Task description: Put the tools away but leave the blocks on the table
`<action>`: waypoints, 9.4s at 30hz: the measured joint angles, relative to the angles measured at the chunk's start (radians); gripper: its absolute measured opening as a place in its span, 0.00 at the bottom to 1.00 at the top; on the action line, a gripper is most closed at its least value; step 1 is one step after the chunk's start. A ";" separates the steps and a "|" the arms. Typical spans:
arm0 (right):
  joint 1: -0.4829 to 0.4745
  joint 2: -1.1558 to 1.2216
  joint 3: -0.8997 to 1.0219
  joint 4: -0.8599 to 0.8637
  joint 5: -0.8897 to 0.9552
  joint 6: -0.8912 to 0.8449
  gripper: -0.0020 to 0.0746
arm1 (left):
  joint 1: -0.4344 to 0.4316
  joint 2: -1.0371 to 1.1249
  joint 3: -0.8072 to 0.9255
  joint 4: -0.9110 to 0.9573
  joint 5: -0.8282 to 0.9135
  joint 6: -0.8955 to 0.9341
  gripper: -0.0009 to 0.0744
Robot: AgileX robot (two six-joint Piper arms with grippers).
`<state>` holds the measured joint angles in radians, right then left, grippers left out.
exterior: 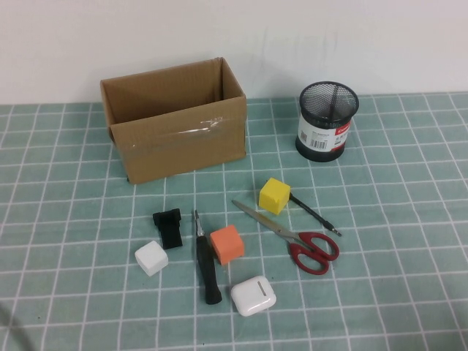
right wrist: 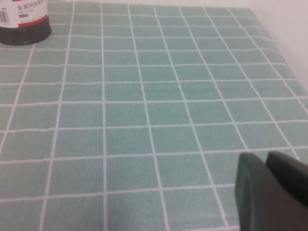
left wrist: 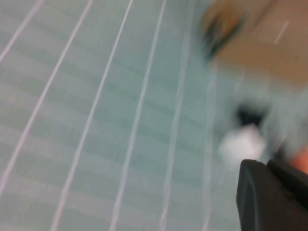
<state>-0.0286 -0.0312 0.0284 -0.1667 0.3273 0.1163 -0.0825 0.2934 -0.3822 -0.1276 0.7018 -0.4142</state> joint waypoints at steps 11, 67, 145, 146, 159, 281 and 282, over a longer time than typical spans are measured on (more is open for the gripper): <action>0.000 0.000 0.000 0.000 0.000 0.000 0.02 | 0.000 0.646 -0.382 -0.121 0.284 0.366 0.01; 0.000 0.000 0.000 0.000 0.000 0.000 0.02 | -0.566 1.648 -0.933 0.076 0.181 0.142 0.26; 0.000 0.000 0.000 0.000 0.000 0.000 0.02 | -0.618 2.022 -1.347 0.237 -1.248 0.353 0.25; 0.000 0.000 0.000 0.000 0.000 0.000 0.02 | -0.617 2.027 -1.347 0.234 -1.248 0.355 0.25; 0.000 0.000 0.000 0.000 0.000 0.000 0.02 | -0.615 2.039 -1.347 0.159 -1.214 0.372 0.28; 0.000 0.000 0.000 0.000 0.000 0.000 0.02 | -0.127 -0.303 0.409 0.116 -0.349 0.486 0.01; 0.000 0.000 0.000 0.000 0.000 0.000 0.02 | -0.127 -0.303 0.409 0.116 -0.349 0.486 0.01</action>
<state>-0.0286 -0.0312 0.0284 -0.1667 0.3273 0.1163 -0.2093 -0.0092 0.0273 -0.0113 0.3531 0.0715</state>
